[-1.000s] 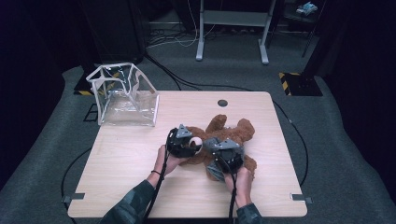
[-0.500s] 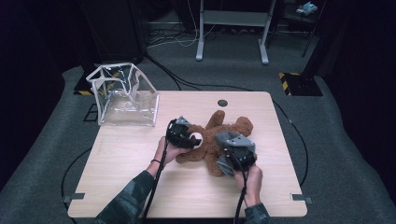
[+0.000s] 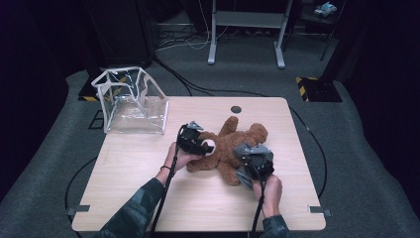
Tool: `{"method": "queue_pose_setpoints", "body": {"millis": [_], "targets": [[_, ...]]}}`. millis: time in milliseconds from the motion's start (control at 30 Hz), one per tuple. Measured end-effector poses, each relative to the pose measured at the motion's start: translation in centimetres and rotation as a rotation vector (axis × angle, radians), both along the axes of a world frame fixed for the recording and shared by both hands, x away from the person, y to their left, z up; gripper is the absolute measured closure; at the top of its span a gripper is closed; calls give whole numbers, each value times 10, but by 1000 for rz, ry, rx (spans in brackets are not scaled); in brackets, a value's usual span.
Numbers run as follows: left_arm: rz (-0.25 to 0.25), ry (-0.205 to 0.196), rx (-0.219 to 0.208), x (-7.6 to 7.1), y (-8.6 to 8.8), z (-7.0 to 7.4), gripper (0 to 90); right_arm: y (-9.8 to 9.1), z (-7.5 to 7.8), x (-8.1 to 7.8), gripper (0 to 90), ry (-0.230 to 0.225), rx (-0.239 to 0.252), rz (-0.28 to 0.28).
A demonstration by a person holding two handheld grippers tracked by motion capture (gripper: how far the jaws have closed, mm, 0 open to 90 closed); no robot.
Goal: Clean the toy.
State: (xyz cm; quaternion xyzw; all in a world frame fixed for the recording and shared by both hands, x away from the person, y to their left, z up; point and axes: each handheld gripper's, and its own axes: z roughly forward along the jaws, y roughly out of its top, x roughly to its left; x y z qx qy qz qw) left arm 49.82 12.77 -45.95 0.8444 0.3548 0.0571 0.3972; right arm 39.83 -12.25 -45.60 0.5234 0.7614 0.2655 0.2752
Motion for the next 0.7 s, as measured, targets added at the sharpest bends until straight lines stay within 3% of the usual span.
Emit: {"method": "queue_pose_setpoints", "body": {"millis": [33, 133, 167, 267, 333, 400, 467, 567, 600, 633, 700], "targets": [[5, -1, -3, 0, -1, 0, 478, -7, 0, 0, 754, 15, 8, -26], [-2, -8, 6, 1, 1, 0, 478, -6, 9, -4, 752, 19, 16, -24], [1, -8, 3, 1, 1, 0, 478, 0, 14, -6, 751, 9, 13, -3], [1, -14, 9, 0, 1, 0, 478, 27, 32, -11, 751, 3, 72, 89], [-4, -6, 8, 0, 1, 0, 478, 52, 38, -13, 750, 18, 72, 144], [-5, -9, 11, 0, 2, 0, 478, 75, 33, -12, 749, 41, 49, 187], [1, -7, 0, 0, 2, 0, 478, 91, 13, -8, 749, 69, -16, 192], [3, -10, -9, -1, 1, -1, 478, 89, -17, -2, 752, 128, -46, 165], [-1, -11, -8, -1, 1, -1, 478, 84, -25, -3, 754, 120, -45, 163], [-5, -11, -3, -1, 2, -1, 478, 80, -28, -5, 755, 116, -24, 144], [-1, -8, -7, -1, 2, -2, 478, 75, -27, -10, 755, 119, -24, 157]]}}
